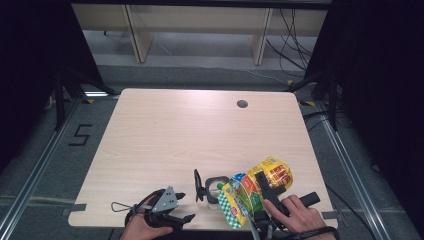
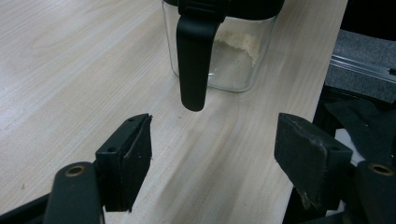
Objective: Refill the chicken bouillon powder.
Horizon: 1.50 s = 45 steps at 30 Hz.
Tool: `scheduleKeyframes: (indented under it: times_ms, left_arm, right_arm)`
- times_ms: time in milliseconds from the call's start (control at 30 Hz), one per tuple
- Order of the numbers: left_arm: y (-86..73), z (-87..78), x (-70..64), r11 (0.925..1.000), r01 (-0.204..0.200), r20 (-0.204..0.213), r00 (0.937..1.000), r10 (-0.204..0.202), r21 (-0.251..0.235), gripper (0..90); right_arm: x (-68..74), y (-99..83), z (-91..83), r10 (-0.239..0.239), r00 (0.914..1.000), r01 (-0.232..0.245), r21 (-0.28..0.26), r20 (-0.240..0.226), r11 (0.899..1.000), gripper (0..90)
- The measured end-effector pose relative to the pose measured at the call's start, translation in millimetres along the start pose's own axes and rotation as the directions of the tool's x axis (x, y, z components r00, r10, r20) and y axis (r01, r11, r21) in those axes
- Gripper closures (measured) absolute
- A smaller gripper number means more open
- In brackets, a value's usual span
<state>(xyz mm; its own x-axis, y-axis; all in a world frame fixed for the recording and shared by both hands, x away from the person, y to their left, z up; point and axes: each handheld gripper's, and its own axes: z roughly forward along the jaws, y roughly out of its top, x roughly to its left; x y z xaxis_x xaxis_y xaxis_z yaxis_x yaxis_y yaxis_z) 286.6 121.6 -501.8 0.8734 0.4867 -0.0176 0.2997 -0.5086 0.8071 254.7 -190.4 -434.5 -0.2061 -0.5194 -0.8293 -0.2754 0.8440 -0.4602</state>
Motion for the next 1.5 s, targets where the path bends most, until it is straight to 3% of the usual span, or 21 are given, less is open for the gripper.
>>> scheduleKeyframes:
  times_ms: [67,133,233,400,433,600,633,800,833,867,900,933,1000,1100,1200,1267,1333,1433,1500]
  left_arm:
    - [0.0,0.1,-0.3,1.0000,0.000,-0.006,1.0000,0.000,0.000,27.3]
    - [0.0,0.3,-0.6,1.0000,0.004,-0.006,1.0000,-0.004,-0.001,27.3]
    - [-0.1,0.3,-0.6,1.0000,0.004,-0.006,1.0000,-0.004,0.000,27.3]
    - [0.0,-0.2,1.1,0.9999,-0.010,-0.009,0.9999,0.010,0.011,27.3]
    - [0.1,-0.1,1.0,0.9999,-0.007,-0.008,0.9999,0.007,0.012,27.3]
    - [-0.1,0.7,-0.5,0.9999,-0.008,-0.004,1.0000,0.008,-0.013,27.3]
    - [0.7,-1.4,0.6,0.9998,-0.010,0.010,0.9999,0.010,0.016,27.3]
    - [-0.2,-0.1,-0.7,0.9999,-0.006,-0.009,0.9999,0.006,0.012,27.3]
    - [-0.3,2.1,-3.0,0.9997,0.020,0.001,0.9998,-0.020,-0.010,27.3]
    - [-0.3,2.1,-3.0,0.9997,0.020,0.001,0.9998,-0.020,-0.010,27.3]
    - [0.1,1.3,-1.8,1.0000,-0.001,-0.005,1.0000,0.001,0.004,27.3]
    - [0.7,0.2,-1.5,0.9997,-0.022,-0.008,0.9997,0.022,0.013,27.3]
    - [0.2,0.9,-3.7,1.0000,-0.004,-0.008,1.0000,0.004,-0.002,27.3]
    - [0.7,0.3,-1.6,0.9997,-0.020,-0.011,0.9997,0.020,0.010,27.3]
    - [0.6,0.9,-3.1,1.0000,-0.007,-0.014,0.9999,0.007,0.001,27.3]
    - [0.6,0.7,-2.8,1.0000,-0.009,-0.010,0.9999,0.009,-0.001,27.3]
    - [1.2,-0.4,-2.5,0.9999,-0.012,-0.002,0.9999,0.012,0.009,27.3]
    - [0.9,1.0,-3.8,1.0000,-0.003,-0.005,1.0000,0.003,-0.005,27.3]
    - [1.2,1.6,-4.0,1.0000,0.002,-0.004,1.0000,-0.002,-0.003,27.3]
  right_arm:
    - [0.9,0.0,-0.5,-0.004,1.0000,0.004,0.010,-0.001,1.000,32.6]
    - [2.6,-0.7,-2.8,0.025,0.9997,-0.024,0.035,-0.003,0.999,32.6]
    - [0.6,-1.7,-3.5,0.008,1.0000,-0.008,0.042,-0.004,0.999,32.6]
    - [3.6,0.0,-2.6,0.020,0.9997,-0.020,0.032,-0.013,0.999,32.6]
    - [2.4,0.1,-2.2,-0.002,1.0000,0.003,0.032,-0.008,0.999,32.6]
    - [1.3,0.0,-2.0,0.004,0.9999,-0.003,0.033,-0.011,0.999,32.6]
    - [2.7,-0.5,-0.4,-0.004,1.0000,0.004,0.025,0.002,1.000,32.6]
    - [3.9,2.0,-0.2,0.015,0.9998,-0.015,0.021,-0.014,1.000,32.6]
    - [3.0,3.3,0.8,-0.011,0.9999,0.012,0.022,-0.012,1.000,32.6]
    - [3.0,3.3,0.8,-0.011,0.9999,0.012,0.022,-0.012,1.000,32.6]
    - [4.6,4.2,1.2,0.005,0.9998,-0.005,0.024,-0.018,1.000,32.6]
    - [4.5,4.9,2.2,-0.009,0.9999,0.009,0.019,-0.014,1.000,32.6]
    - [4.1,4.8,2.2,-0.010,0.9998,0.011,0.019,-0.016,1.000,32.6]
    - [1.7,5.2,1.4,-0.018,0.9997,0.018,0.022,-0.014,1.000,32.6]
    - [1.0,5.6,1.2,-0.021,0.9997,0.021,0.019,-0.011,1.000,32.7]
    - [1.2,6.2,2.0,0.004,0.9998,-0.004,0.013,-0.018,1.000,32.6]
    - [-0.1,5.8,2.6,-0.022,0.9996,0.022,0.019,-0.019,1.000,32.7]
    - [2.2,4.7,3.7,-0.011,0.9996,0.012,0.028,-0.026,1.000,32.6]
    - [5.5,4.7,2.7,0.045,0.9979,-0.043,0.044,-0.046,0.998,32.7]
